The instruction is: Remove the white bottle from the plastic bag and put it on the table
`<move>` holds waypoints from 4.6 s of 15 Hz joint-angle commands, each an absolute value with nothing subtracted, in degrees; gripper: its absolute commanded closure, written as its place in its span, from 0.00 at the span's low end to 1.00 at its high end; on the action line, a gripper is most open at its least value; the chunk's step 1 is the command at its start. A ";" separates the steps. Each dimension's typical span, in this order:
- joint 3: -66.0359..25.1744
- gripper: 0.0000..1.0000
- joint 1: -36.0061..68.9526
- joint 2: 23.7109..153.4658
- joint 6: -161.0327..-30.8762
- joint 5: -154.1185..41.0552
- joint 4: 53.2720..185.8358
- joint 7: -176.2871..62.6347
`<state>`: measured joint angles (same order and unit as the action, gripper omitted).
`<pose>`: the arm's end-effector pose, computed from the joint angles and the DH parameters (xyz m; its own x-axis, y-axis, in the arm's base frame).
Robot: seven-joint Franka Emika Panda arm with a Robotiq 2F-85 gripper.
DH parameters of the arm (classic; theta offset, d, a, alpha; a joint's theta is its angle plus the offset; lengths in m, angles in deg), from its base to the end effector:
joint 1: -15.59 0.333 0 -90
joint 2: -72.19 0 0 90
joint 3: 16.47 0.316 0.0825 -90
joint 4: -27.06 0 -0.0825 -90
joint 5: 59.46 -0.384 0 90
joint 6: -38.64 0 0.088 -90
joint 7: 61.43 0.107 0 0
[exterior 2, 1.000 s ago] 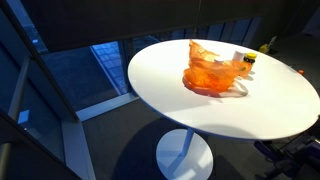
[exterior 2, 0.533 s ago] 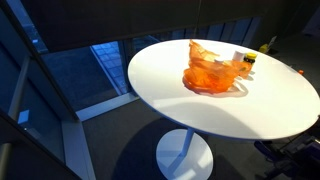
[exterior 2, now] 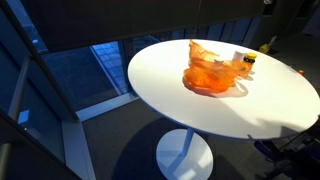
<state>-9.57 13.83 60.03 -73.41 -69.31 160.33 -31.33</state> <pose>0.4533 0.0529 0.4118 0.8524 -0.4827 -0.2010 -0.4968 -0.8675 -0.0237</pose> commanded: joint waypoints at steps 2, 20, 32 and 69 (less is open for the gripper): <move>-10.96 0.00 14.14 67.46 -76.30 -67.39 155.99 -29.14; -15.23 0.00 17.30 80.17 -90.92 -62.34 152.96 -19.58; -15.22 0.00 17.90 87.32 -93.60 -62.87 148.51 -24.70; -22.41 0.81 20.53 94.09 -92.96 -64.71 132.71 -16.86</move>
<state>-21.64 21.25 94.12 -95.33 -64.76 135.52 -20.11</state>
